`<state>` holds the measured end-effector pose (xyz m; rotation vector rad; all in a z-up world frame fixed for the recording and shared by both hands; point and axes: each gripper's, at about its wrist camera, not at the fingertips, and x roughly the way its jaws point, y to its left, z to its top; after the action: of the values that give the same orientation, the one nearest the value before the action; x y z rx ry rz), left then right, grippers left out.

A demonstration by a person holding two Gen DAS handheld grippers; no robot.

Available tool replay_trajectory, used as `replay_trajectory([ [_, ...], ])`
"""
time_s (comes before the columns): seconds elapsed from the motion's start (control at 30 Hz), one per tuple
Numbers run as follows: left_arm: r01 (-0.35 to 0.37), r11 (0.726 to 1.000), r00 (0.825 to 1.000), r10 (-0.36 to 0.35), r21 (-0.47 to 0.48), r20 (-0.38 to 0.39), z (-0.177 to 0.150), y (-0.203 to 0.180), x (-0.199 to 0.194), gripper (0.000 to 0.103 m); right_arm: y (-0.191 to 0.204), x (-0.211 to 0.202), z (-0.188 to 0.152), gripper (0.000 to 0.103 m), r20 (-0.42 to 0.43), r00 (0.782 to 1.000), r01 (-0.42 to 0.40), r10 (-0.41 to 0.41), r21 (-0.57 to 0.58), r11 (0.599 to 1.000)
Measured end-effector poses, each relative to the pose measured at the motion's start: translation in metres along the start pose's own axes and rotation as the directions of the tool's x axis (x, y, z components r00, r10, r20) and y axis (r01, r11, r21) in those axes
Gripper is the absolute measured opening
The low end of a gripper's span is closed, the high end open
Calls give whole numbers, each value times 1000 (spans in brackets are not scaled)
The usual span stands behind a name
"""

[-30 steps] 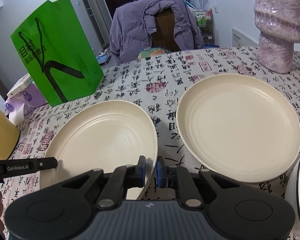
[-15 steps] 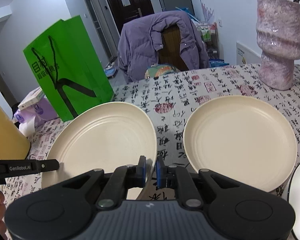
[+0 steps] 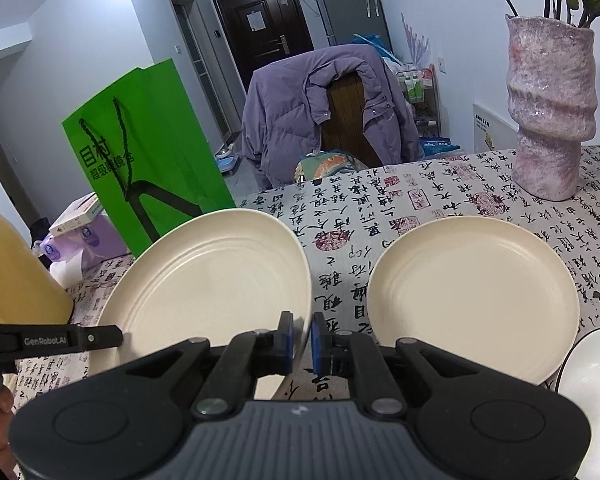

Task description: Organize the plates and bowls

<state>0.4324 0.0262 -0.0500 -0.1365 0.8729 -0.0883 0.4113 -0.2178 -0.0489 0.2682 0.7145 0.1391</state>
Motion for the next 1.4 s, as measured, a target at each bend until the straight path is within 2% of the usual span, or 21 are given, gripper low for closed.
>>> replay_trajectory([
  [1.4, -34, 999, 997, 35, -20, 64, -31, -13, -74, 11, 2, -70, -17, 9, 51, 997, -65, 64, 18, 998],
])
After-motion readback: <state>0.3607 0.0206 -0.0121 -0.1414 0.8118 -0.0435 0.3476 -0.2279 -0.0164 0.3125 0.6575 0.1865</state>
